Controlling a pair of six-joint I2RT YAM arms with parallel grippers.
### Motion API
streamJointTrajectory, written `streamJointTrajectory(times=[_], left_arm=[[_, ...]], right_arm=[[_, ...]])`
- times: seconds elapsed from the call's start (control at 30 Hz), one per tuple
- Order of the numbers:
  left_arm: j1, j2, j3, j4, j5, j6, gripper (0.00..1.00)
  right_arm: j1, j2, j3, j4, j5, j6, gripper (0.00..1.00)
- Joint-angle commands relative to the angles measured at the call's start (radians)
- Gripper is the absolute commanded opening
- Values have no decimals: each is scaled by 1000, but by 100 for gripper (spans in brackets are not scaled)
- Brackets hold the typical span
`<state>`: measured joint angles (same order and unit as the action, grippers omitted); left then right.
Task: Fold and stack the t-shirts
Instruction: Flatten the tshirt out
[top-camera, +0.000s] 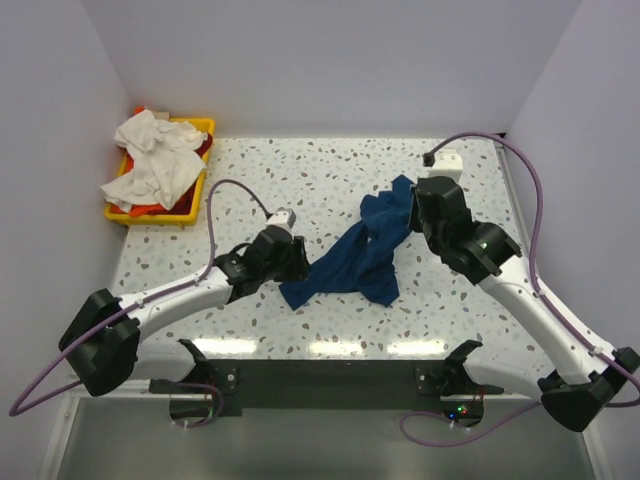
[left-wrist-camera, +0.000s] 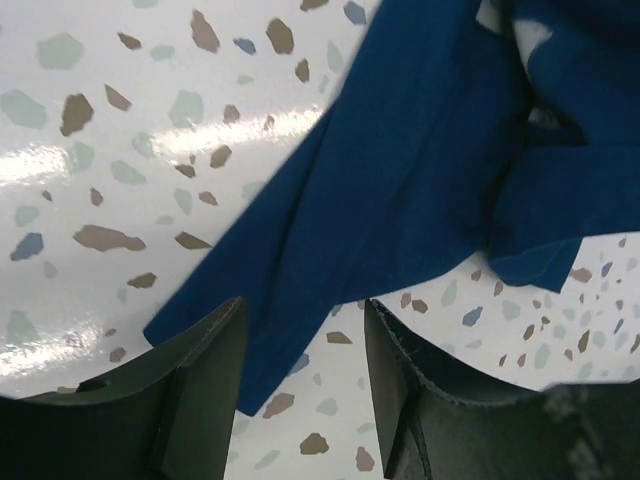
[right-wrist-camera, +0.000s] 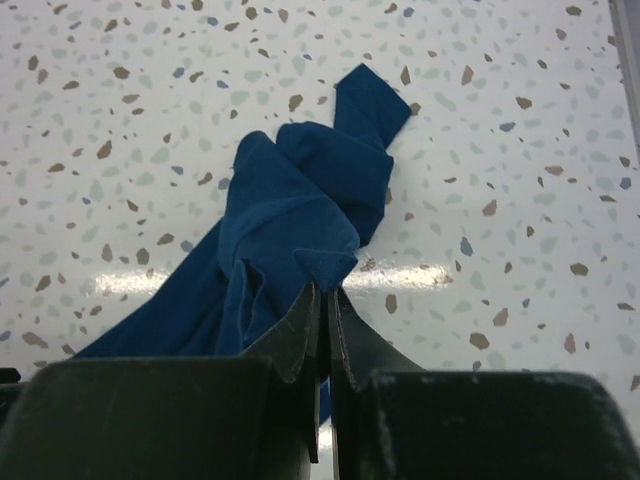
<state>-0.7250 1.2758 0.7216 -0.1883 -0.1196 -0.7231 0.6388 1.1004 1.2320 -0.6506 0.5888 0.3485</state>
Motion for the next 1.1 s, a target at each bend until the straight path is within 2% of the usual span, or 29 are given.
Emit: streamJointTrajectory(times=[0.0,0.17,0.37,0.77,0.87,0.97,1.0,1.07], left_arm=[[-102,19,-8,-5,-164,-21,55],[-218,51,-7,-82,-311,-64,55],[-278,137,18,-125,-385,-99,55],[-307,220,24,-135,-382,-107,55],[-309,232,22,-126,-374,-104,46],[-306,243,33,-137,-391,-93,27],[-306,241,38,-145,-396,-90,16],[-304,223,61,-166,-411,-81,8]], right_arm=[[-5,-69,-8,-69,87,20,1],[-5,-91,-2,-103,109,12,1],[-5,-97,-11,-98,101,6,1],[-5,-94,-17,-93,103,0,2],[-5,-93,-19,-92,101,1,2],[-5,-93,-19,-90,97,1,2],[-7,-94,-19,-89,95,3,2],[-8,-97,-19,-86,97,-3,2]])
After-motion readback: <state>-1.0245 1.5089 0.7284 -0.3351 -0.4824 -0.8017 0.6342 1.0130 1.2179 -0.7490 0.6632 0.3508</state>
